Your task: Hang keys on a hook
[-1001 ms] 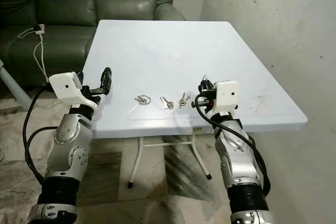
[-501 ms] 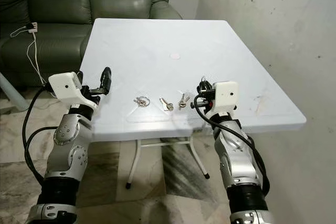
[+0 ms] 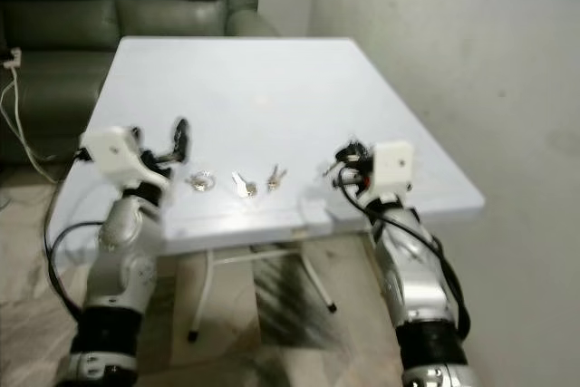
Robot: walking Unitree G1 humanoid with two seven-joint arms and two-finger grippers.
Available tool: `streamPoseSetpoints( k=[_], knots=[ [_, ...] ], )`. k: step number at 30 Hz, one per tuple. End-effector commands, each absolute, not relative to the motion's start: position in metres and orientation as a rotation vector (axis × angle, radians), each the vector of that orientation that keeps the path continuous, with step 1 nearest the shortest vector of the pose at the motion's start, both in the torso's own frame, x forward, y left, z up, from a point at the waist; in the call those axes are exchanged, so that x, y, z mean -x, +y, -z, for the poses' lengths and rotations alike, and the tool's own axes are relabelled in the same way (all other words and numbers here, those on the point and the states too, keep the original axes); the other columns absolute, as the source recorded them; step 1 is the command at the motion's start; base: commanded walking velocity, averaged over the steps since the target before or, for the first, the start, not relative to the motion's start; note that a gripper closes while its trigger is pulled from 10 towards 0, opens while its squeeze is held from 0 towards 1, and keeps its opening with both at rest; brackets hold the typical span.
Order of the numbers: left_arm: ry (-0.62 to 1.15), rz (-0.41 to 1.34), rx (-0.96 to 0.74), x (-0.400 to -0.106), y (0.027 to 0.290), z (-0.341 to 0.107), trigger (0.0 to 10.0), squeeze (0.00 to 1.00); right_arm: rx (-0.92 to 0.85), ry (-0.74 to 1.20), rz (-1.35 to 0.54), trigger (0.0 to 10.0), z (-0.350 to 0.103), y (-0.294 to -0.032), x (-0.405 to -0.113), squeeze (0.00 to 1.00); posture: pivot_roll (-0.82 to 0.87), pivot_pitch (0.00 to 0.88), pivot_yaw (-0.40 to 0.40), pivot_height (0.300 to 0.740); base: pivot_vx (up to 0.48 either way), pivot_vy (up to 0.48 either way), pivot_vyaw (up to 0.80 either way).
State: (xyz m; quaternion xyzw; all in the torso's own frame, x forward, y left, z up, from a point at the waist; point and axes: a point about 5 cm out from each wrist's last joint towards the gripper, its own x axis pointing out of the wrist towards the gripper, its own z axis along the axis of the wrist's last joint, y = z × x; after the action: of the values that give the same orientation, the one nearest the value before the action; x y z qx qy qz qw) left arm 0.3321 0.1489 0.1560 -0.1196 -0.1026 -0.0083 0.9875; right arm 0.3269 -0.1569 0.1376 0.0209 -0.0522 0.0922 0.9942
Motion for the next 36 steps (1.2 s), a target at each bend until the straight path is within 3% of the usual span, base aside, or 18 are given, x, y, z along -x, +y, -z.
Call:
streamPoseSetpoints(
  k=[1, 36],
  knots=[
    [-0.215, 0.007, 0.226, -0.3322, 0.1517, -0.1585, 10.0, 0.00, -0.041, -0.111, -0.190, 10.0, -0.1408, -0.1572, -0.3275, 0.00, -0.03, 0.000, -0.082, 0.740, 0.000, 0.000, -0.76],
    [-0.212, 0.002, 0.208, -0.3316, 0.1503, -0.1575, 10.0, 0.00, -0.037, -0.102, -0.192, 10.0, -0.1418, -0.1577, -0.3282, 0.00, -0.03, 0.000, -0.084, 0.740, 0.000, 0.000, -0.75]
  ],
)
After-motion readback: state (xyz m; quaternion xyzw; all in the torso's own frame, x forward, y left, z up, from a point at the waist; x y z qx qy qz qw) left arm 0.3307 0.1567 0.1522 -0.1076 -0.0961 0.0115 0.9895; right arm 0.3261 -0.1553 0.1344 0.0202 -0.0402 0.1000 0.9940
